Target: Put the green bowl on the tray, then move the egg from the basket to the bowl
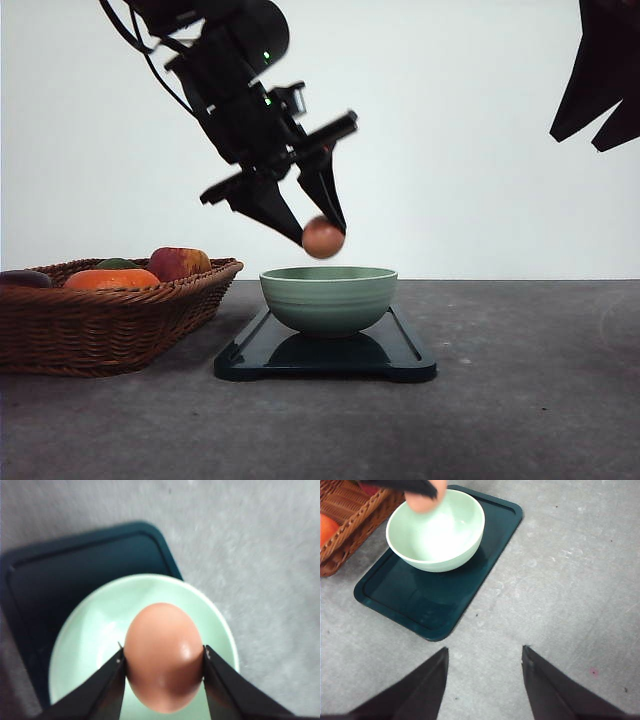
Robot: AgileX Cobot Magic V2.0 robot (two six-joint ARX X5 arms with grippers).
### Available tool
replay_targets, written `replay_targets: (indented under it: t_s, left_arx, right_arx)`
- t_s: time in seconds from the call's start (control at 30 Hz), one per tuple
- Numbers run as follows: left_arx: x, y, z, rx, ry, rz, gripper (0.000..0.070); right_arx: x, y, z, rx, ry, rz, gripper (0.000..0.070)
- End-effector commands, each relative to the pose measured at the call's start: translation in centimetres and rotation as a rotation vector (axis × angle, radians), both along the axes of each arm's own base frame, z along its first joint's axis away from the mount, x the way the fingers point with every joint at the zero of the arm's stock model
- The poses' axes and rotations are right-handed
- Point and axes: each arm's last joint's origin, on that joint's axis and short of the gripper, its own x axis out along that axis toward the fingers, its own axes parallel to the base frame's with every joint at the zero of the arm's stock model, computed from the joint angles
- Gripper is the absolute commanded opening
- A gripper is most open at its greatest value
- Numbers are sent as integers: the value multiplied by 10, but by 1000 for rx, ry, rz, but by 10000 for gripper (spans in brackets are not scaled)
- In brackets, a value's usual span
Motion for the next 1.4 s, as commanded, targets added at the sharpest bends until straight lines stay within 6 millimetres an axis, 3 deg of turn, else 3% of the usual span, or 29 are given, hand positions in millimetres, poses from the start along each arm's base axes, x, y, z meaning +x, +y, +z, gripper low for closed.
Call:
replay_targets:
  t_s: [0.0, 0.33, 1.37]
  left_arx:
    - [5, -8, -4, 2, -9, -7, 187]
    - [11, -17, -33, 32, 34, -15, 188]
    - [12, -22, -40, 56, 8, 2, 189]
  right_arx:
    - [1, 1, 0, 7, 7, 0, 289]
    - [1, 1, -1, 4, 14, 0, 289]
    - [0, 1, -1, 1, 21, 0, 289]
